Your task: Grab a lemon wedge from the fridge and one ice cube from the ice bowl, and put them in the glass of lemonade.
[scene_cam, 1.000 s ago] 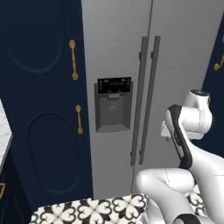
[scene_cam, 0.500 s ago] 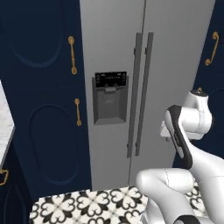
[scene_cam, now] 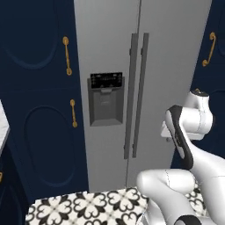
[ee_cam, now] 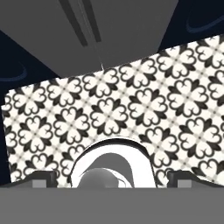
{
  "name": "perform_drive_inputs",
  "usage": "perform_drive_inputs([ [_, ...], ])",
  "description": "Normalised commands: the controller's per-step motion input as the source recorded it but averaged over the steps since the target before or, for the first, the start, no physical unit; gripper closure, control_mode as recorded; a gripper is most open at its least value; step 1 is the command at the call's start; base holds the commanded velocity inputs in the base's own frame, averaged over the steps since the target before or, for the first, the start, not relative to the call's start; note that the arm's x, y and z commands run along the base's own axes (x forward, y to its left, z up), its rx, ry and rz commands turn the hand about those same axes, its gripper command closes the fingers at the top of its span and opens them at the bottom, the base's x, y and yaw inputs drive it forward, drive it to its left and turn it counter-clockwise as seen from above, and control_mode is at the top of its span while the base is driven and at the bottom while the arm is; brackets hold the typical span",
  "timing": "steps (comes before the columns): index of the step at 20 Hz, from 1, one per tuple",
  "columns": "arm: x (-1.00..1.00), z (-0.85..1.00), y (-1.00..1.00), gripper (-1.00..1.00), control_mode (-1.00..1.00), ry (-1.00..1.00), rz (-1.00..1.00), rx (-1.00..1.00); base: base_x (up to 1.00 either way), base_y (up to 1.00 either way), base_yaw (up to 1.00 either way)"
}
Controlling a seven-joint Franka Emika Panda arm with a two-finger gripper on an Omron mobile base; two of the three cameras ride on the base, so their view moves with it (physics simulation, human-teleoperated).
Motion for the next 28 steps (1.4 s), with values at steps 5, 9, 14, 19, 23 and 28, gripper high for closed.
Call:
perform_drive_inputs([
  [5,0.0,0.0,0.0,-1.0,1.0,0.0,0.0,0.0,0.46,0.0,-0.01],
  [9,0.0,0.0,0.0,-1.0,1.0,0.0,0.0,0.0,-0.02,-0.01,0.0],
  [14,0.0,0.0,0.0,-1.0,1.0,0.0,0.0,0.0,-0.09,-0.31,0.0],
  [19,0.0,0.0,0.0,-1.0,1.0,0.0,0.0,0.0,0.0,-0.22,0.0],
  [23,0.0,0.0,0.0,-1.0,1.0,0.0,0.0,0.0,0.0,0.0,0.0],
  [28,0.0,0.0,0.0,-1.0,-1.0,-0.03,0.0,0.0,0.0,0.0,0.0],
])
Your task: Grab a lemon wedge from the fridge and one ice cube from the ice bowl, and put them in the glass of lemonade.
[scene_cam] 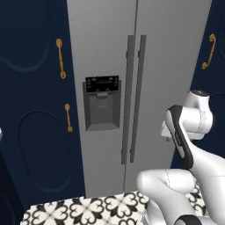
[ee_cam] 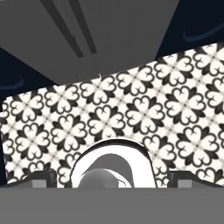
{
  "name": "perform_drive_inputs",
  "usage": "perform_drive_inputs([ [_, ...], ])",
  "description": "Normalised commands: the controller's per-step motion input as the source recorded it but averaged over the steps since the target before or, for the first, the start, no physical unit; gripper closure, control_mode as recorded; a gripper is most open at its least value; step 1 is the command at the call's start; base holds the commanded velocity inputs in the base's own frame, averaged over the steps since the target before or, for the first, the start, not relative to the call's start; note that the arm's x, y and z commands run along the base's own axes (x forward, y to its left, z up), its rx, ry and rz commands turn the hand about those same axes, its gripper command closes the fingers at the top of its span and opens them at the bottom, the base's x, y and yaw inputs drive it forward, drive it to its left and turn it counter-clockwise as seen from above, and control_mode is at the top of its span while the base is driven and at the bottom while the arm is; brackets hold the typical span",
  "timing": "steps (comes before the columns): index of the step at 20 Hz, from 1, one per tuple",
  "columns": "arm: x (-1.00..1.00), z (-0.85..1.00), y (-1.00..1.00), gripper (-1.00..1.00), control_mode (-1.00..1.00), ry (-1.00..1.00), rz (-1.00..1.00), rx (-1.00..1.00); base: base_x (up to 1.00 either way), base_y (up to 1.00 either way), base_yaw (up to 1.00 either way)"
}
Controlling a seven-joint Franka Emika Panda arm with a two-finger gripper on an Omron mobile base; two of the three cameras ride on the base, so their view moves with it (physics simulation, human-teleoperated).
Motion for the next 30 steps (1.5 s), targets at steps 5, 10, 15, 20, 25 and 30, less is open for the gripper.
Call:
perform_drive_inputs([
  [5,0.0,0.04,0.0,-1.0,-1.0,-0.3,0.0,0.0,0.0,0.0,0.0],
  [10,0.09,0.28,0.17,-1.0,-1.0,-0.38,-0.01,0.02,0.0,0.0,0.0],
  [15,0.95,0.87,0.57,-1.0,-1.0,-0.04,-0.03,-0.07,0.0,0.0,0.0],
  [20,1.0,0.65,0.15,-1.0,-1.0,-0.01,0.0,0.0,0.0,0.0,0.0],
  [25,1.0,0.01,0.0,-1.0,-1.0,-0.02,0.0,0.0,0.0,0.0,0.0],
  [30,1.0,-0.01,0.0,-1.0,-1.0,0.02,0.0,-0.03,0.0,0.0,0.0],
])
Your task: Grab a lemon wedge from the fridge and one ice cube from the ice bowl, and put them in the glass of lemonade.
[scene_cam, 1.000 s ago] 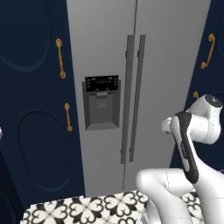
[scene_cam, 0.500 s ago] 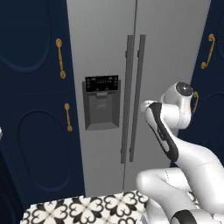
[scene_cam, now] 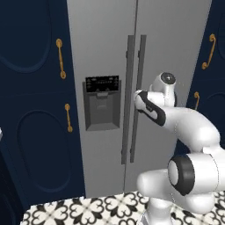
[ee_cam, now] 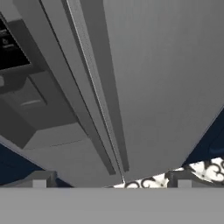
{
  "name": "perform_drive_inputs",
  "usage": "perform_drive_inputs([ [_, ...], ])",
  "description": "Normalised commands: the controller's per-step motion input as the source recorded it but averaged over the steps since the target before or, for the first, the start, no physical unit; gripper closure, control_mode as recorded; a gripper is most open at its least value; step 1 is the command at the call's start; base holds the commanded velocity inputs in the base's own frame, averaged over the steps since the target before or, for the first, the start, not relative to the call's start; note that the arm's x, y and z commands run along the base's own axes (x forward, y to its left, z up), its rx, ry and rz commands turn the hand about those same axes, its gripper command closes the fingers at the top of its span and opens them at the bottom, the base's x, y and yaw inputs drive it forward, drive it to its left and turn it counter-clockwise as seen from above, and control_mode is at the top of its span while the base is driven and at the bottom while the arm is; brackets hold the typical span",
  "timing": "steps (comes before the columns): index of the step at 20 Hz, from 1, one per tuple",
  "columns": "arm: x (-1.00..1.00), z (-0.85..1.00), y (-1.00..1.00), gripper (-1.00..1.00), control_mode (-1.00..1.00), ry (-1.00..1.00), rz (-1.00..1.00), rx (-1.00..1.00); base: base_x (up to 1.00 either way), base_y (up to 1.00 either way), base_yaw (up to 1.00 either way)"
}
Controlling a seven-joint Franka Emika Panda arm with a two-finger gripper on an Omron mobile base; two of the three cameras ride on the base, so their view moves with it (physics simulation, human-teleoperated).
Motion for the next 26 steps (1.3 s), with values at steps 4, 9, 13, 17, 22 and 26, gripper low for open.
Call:
perform_drive_inputs([
  [4,0.74,-0.14,0.0,-1.0,-1.0,0.0,0.0,-0.17,0.0,0.0,0.0],
  [9,0.87,-0.27,0.0,-1.0,-1.0,0.0,0.0,-0.12,0.0,0.0,0.0],
  [13,0.94,-0.05,-0.04,-1.0,-1.0,0.0,0.0,0.0,0.0,0.0,0.0],
  [17,0.75,-0.07,-0.25,-1.0,-1.0,0.0,0.0,0.05,0.0,0.0,0.0],
  [22,0.15,-0.29,-0.24,-1.0,-1.0,0.0,0.0,0.04,0.0,0.0,0.0],
  [26,0.09,-0.52,-0.04,-1.0,-1.0,-0.06,0.0,0.04,0.0,0.0,0.0],
])
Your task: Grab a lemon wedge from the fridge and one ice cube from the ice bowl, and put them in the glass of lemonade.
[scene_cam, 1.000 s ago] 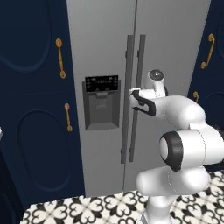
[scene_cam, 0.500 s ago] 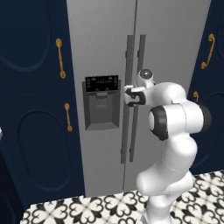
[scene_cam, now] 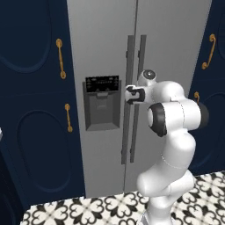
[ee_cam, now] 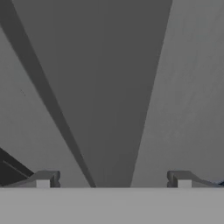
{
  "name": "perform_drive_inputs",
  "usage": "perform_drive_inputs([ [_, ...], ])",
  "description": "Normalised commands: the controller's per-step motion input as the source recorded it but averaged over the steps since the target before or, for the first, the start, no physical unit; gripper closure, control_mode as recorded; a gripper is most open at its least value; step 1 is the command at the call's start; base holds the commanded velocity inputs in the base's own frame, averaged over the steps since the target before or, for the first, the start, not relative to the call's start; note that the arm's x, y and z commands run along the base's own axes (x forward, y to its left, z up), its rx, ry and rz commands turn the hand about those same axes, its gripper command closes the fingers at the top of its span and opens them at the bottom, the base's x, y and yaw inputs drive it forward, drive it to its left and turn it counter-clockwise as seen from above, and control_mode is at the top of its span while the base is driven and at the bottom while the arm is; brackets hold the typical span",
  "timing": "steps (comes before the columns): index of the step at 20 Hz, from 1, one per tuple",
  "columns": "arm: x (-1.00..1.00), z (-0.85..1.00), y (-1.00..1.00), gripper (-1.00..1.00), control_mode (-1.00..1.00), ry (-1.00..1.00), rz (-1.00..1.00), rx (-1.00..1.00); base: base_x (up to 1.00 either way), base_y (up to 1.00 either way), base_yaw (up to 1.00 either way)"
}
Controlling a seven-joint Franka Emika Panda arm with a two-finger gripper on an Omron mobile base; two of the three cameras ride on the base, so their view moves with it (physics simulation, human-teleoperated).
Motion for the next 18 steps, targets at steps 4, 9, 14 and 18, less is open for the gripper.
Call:
perform_drive_inputs([
  [4,0.25,-0.69,0.0,-1.0,-1.0,-0.14,0.0,0.02,0.0,0.0,0.0],
  [9,0.29,-0.36,0.0,-1.0,-1.0,-0.03,0.0,0.0,0.0,0.0,0.0],
  [14,0.29,0.0,0.0,1.0,-1.0,0.15,0.0,0.0,0.0,0.0,0.0],
  [18,0.17,0.0,0.0,1.0,-1.0,0.11,0.0,0.0,0.0,0.0,0.0],
])
